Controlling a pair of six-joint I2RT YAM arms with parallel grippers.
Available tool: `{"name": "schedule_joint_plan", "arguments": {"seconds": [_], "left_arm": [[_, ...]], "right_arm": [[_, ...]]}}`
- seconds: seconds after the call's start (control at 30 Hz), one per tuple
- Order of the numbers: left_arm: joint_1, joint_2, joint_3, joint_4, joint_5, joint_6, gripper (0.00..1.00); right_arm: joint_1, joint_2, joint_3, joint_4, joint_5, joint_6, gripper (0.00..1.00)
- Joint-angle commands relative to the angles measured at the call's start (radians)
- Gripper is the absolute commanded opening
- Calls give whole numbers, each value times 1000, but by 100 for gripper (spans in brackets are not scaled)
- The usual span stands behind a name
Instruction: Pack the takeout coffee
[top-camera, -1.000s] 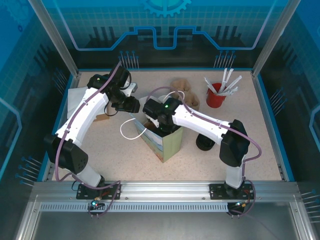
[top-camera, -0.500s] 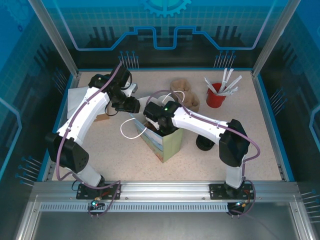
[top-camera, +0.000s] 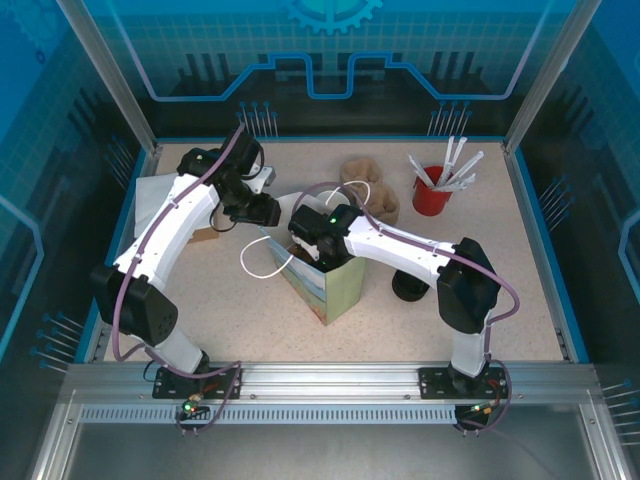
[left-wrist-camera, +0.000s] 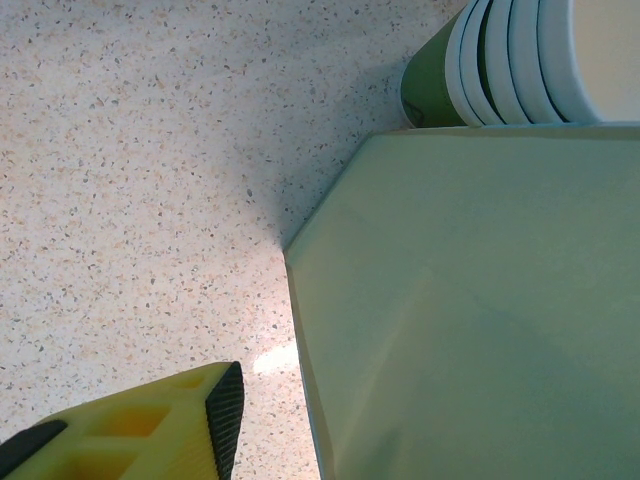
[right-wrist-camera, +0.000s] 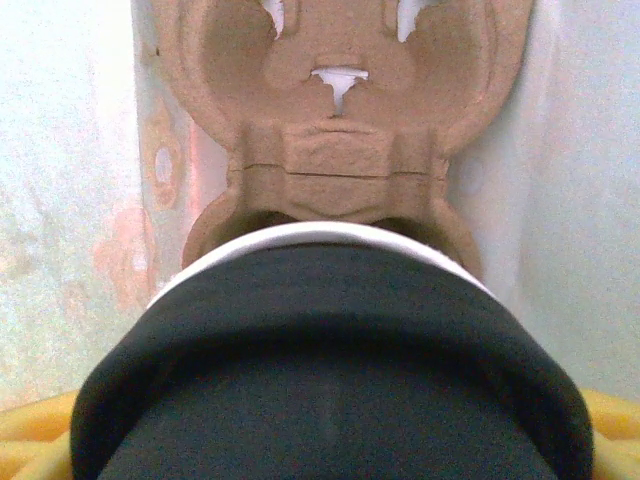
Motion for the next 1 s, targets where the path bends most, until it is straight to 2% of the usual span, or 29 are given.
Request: {"name": "schedule_joint_plan", "arguments": {"seconds": [0.0,0.97], "left_arm": [[-4,13,2,-35,-24,18,50],[-4,25,33,-53,-30,29,54]], "right_arm": [[-14,32,-57,-53,-8,-18,78],[-25,21,-60,-27,-21,-26,80]]}}
